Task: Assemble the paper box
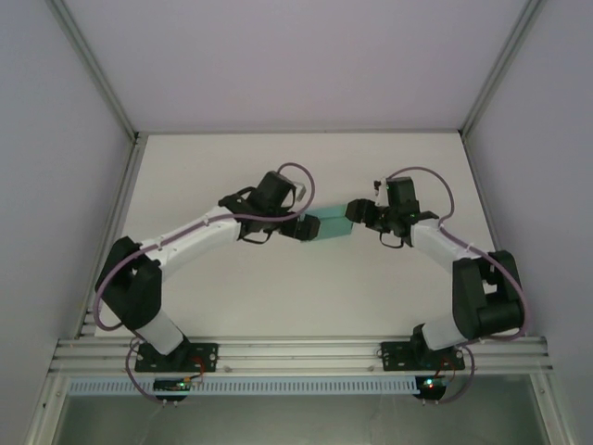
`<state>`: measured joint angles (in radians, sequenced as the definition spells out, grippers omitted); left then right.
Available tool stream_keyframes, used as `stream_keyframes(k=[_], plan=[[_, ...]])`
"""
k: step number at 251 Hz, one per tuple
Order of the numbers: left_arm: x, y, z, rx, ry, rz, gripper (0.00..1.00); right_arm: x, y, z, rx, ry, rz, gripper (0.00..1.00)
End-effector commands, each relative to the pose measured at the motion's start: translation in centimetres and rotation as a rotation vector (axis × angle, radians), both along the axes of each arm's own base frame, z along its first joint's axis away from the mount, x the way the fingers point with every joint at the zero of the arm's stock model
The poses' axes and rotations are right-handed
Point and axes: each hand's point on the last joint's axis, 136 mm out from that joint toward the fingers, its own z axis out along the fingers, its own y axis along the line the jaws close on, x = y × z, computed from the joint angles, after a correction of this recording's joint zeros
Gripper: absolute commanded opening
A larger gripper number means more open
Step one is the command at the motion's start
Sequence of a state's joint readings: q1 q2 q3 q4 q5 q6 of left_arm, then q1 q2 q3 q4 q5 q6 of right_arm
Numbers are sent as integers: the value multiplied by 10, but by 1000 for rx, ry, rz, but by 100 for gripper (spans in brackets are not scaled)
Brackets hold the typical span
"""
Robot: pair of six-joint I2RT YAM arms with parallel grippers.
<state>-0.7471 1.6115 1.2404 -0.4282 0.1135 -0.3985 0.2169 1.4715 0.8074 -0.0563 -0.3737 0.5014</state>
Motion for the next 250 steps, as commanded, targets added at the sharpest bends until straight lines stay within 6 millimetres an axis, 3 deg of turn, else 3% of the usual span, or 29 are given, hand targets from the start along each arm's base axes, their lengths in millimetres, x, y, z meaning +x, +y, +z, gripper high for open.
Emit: stream_keyframes(k=[1, 52, 106, 149, 175, 206, 230, 250], plan=[[22, 13, 13, -99, 39, 114, 100, -45, -25, -69, -115, 270, -50, 63], [33, 1, -3, -294, 153, 68, 95, -43, -25, -72, -115, 281, -57, 62], [28, -4, -45, -330, 266, 62, 84, -44, -26, -78, -112, 289, -63, 58], [23, 17, -95, -358, 369, 152, 62, -48, -26, -86, -93, 285, -60, 54], [16, 23, -117, -393, 422, 184, 37, -49, -29, -92, -78, 276, -51, 48], [8, 25, -130, -425, 449, 202, 14, -49, -29, -96, -29, 262, -40, 38], [5, 25, -134, -440, 466, 211, 0, -48, -25, -98, 36, 253, -21, 19], [5, 25, -136, -437, 473, 219, 0, -47, -22, -97, 77, 241, -9, 10]])
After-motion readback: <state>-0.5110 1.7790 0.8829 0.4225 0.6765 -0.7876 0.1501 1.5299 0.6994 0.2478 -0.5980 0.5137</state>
